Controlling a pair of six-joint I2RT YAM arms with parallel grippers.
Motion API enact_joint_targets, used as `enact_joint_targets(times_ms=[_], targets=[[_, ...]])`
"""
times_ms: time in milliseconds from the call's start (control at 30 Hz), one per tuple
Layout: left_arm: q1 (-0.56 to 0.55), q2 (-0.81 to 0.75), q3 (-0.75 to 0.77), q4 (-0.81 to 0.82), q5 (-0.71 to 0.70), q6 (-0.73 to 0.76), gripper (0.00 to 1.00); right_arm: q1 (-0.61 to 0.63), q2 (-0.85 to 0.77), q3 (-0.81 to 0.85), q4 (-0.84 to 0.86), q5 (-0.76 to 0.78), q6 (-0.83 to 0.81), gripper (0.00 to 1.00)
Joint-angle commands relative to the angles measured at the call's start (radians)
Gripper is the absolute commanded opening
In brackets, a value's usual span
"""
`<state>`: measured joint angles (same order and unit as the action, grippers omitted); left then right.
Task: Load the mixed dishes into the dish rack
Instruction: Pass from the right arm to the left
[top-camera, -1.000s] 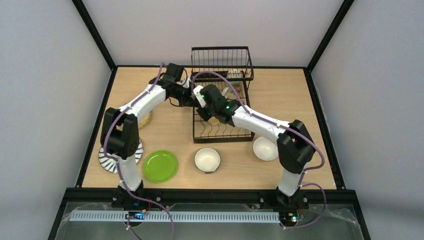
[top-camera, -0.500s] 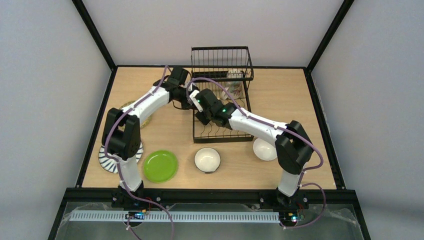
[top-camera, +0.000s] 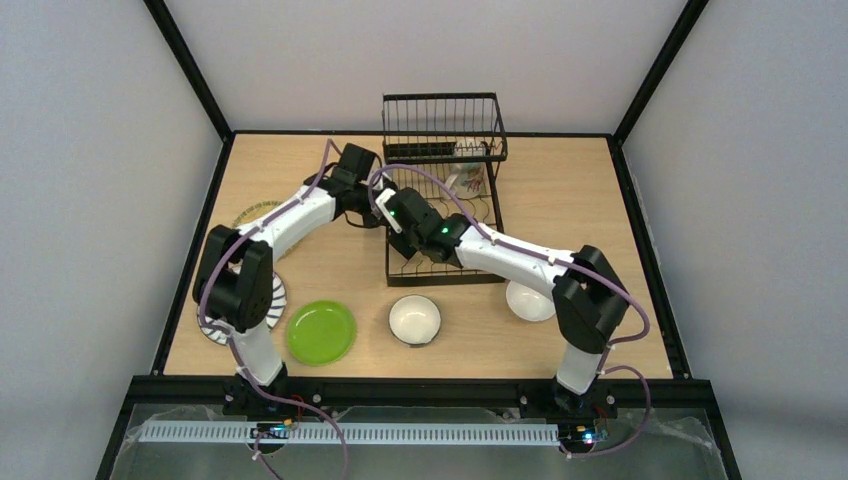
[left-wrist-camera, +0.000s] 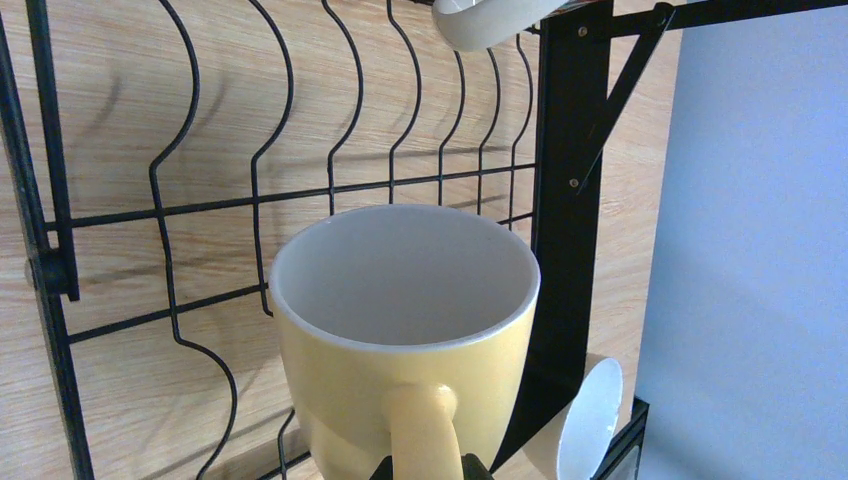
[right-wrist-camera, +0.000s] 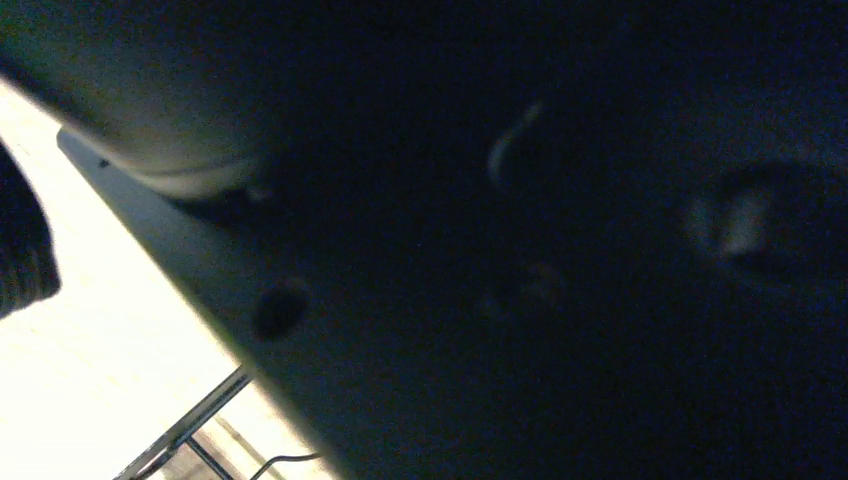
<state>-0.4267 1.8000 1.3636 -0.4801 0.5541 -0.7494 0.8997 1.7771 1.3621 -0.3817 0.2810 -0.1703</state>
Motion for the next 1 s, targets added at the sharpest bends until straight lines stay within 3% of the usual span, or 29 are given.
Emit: enact_joint_targets(times_ms=[0, 167, 967], targets=[[-0.051, -0.078, -0.046, 0.058, 0.097, -0.059, 0.02, 0.008, -0.071, -0.006, 0.124, 0.017, 0.025, 0.47], [-0.051, -0.115, -0.1, 0.1, 0.08, -0.099, 0.02, 0.008, -0.1, -0.019, 0.117, 0.056, 0.049, 0.54], [-0.073, -0.225, -0.225, 0.207, -0.028, -0.233, 0.02, 0.008, -0.236, -0.094, 0.106, 0.217, 0.167, 0.62]])
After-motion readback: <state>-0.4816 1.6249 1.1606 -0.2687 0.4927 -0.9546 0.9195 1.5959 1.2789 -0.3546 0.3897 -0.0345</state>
